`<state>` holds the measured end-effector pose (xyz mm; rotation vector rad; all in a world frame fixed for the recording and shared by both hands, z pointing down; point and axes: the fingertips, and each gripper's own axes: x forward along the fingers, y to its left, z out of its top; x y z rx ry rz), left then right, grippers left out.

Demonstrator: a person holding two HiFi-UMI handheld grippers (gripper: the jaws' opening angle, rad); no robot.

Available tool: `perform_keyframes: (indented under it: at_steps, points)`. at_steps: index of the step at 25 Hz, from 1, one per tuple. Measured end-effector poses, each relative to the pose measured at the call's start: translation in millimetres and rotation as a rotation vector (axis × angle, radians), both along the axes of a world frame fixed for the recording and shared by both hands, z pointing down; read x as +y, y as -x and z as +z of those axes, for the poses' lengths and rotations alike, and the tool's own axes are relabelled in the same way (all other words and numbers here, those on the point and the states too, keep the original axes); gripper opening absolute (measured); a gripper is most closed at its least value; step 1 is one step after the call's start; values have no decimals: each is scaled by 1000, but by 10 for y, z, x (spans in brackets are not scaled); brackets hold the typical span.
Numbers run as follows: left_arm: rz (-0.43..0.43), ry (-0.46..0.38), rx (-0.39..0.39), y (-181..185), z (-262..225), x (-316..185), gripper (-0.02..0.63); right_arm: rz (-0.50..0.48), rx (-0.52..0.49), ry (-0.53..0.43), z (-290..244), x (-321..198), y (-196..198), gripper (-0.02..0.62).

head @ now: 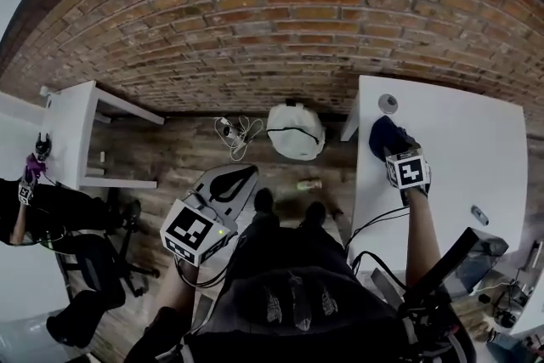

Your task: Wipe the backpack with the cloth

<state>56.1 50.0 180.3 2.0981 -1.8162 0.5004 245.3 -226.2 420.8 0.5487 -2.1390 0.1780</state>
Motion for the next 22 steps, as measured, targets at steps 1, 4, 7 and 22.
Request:
perform_keyframes:
  at_steps: [1, 4, 7, 22]
  points:
    - [-2, 5, 2, 1, 32, -14, -3, -15, 9, 11, 19, 22, 8, 129]
    - [0, -1, 17, 27, 77, -68, -3, -40, 38, 25, 18, 56, 36, 103]
    - [6, -14, 41, 80, 123, -121, -3, -27, -52, 81, -189, 178, 166, 94]
    - [-1, -7, 155, 1177, 991, -277, -3, 35, -345, 304, -187, 978, 2023, 94]
